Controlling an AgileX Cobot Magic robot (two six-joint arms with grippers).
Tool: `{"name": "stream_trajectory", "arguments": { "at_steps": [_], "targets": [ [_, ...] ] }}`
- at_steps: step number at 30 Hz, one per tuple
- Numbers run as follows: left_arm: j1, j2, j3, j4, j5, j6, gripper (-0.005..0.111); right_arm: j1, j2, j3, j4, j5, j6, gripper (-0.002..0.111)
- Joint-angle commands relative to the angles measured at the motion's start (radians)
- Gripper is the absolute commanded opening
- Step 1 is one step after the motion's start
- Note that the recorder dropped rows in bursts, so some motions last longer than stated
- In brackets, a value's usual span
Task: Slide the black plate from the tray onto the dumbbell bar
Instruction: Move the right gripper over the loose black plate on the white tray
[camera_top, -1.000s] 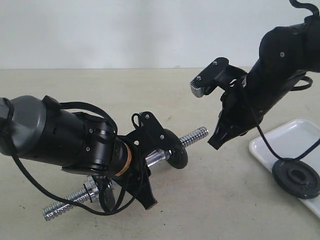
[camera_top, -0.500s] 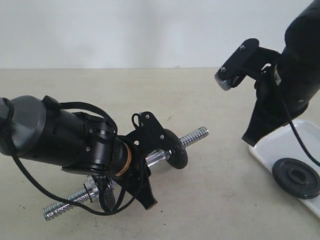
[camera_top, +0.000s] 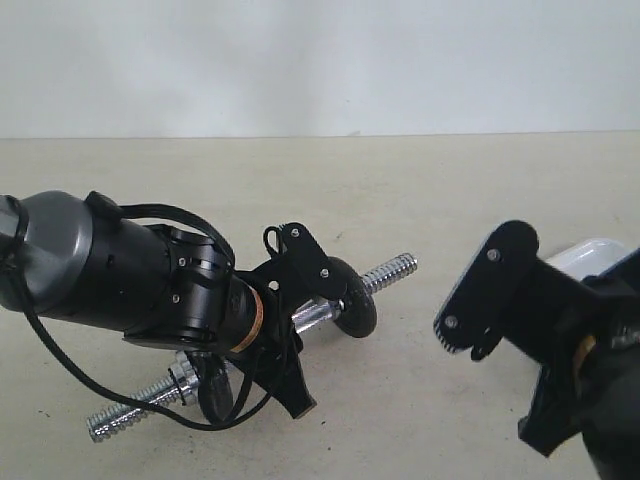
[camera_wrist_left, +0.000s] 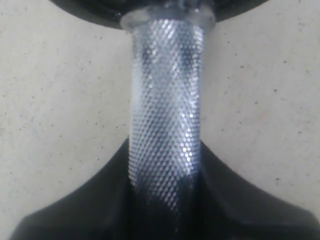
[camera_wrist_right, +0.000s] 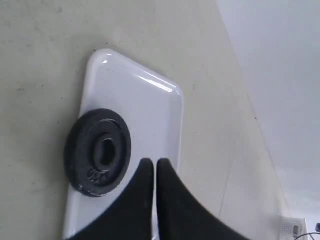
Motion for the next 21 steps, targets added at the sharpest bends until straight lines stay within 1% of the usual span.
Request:
{"name": "stream_trajectory", "arguments": {
  "at_steps": [1,3,5,10,16,21],
  "targets": [
    [-0.005,-0.022,-0.010,0.016,-0.033,-0.019,0.004,0.120,-0.012,0.020,0.060,0.036,0.115,0.000],
    [-0.005,-0.022,-0.010,0.016,-0.029,-0.019,0.004,0.152,-0.012,0.020,0.078,0.036,0.147,0.000],
    [-0.005,-0.022,-0.010,0.016,-0.027,-0.019,0.004,0.161,-0.012,0.020,0.108,0.036,0.157,0.000],
    [-0.005,-0.022,-0.010,0.016,-0.025,-0.019,0.004,0.159,0.032,0.074,0.140,0.036,0.181,0.000],
    [-0.005,-0.022,-0.010,0.018,-0.023,-0.019,0.004,0.159,0.149,0.078,0.135,0.036,0.181,0.000],
    [-0.005,-0.022,-0.010,0.018,-0.019,-0.019,0.004,0.159,0.234,0.078,0.135,0.017,0.267,0.000]
  ]
}}
